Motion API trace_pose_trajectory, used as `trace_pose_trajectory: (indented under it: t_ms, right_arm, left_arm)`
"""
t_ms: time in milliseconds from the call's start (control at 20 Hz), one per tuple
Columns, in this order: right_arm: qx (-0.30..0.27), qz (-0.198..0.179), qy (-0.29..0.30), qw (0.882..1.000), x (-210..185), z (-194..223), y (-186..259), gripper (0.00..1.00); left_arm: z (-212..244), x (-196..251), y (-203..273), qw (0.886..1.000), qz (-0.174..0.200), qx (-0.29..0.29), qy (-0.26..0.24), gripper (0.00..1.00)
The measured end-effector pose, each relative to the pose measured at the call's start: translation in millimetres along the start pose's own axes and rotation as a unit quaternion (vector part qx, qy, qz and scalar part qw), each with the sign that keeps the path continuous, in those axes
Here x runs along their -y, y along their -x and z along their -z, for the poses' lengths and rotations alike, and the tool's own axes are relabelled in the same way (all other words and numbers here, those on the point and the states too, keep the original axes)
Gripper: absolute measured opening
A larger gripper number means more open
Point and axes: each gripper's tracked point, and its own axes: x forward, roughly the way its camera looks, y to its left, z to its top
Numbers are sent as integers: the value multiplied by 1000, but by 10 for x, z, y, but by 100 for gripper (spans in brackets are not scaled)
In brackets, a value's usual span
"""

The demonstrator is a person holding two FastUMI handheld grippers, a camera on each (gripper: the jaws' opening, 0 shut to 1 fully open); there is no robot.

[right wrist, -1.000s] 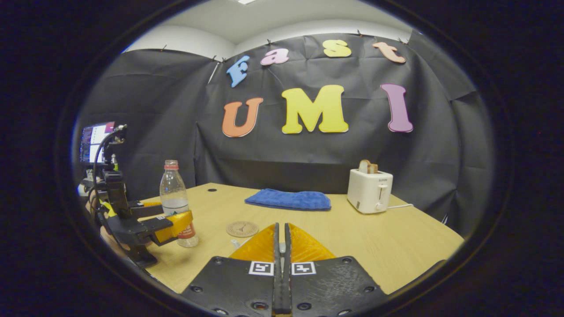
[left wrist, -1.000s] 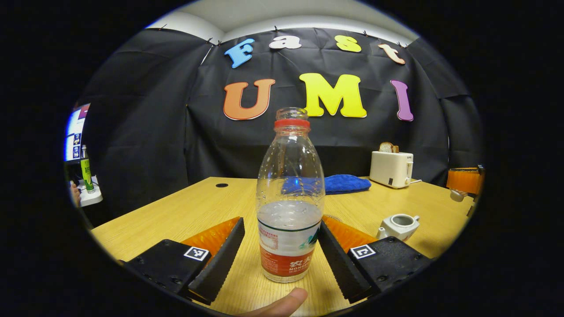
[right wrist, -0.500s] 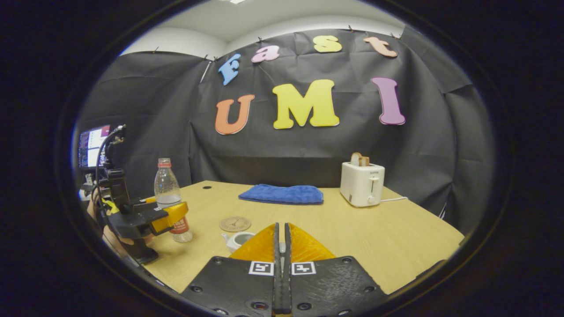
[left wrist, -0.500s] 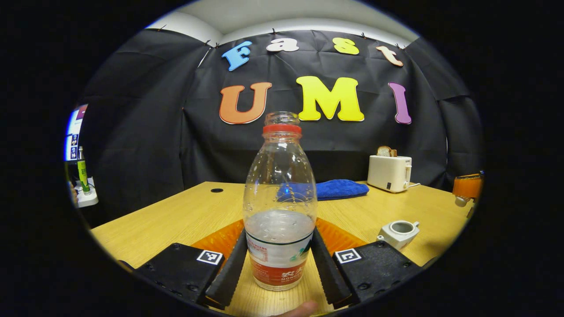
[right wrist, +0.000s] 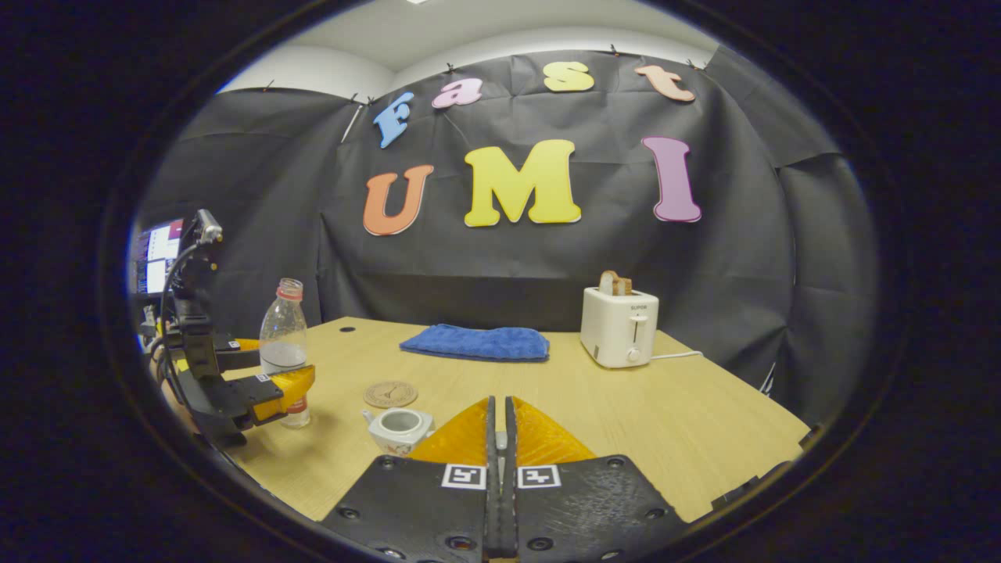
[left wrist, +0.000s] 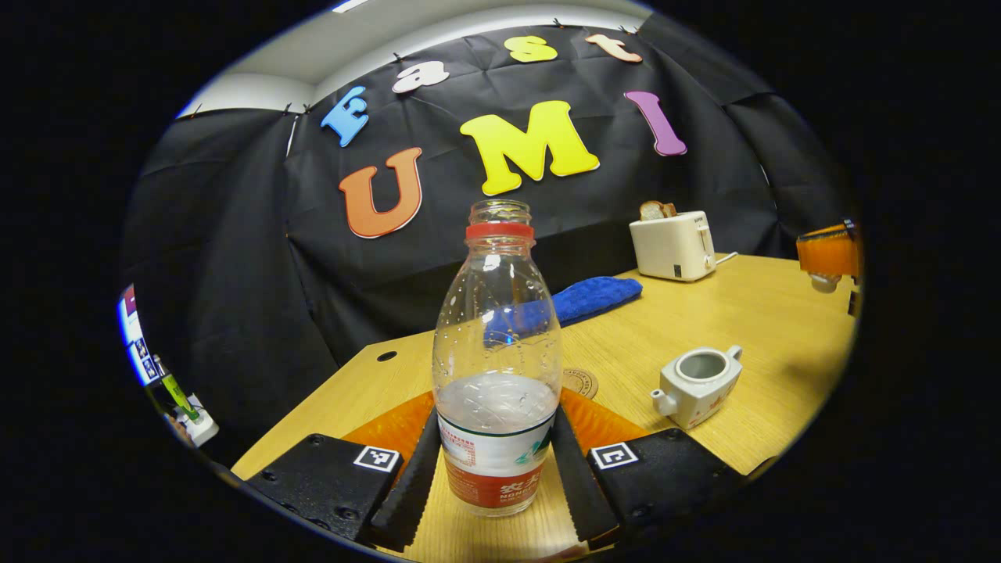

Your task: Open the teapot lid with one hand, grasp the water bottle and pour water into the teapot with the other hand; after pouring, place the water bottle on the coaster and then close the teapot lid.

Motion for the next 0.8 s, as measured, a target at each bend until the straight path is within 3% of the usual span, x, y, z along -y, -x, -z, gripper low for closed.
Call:
trace_pose_trajectory:
  t_ms: [200,350,600,800]
  right_arm:
    - [-4,5,-6,1000,102,7,-19,0]
    - [-3,13,-13,1000,206,-14,-27,0]
    - [-7,15,-12,1000,249,16,-57,0]
    - [-13,16,-3,1000,256,60,-81,0]
  left_arm:
    - [-3,-85,-14,995,-18,-14,-95,74]
    - [50,-81,9,986,-6,-25,-166,73]
    - [99,-14,-8,950,13,-56,-308,72]
    - [-16,-45,-35,926,-6,-59,-372,71]
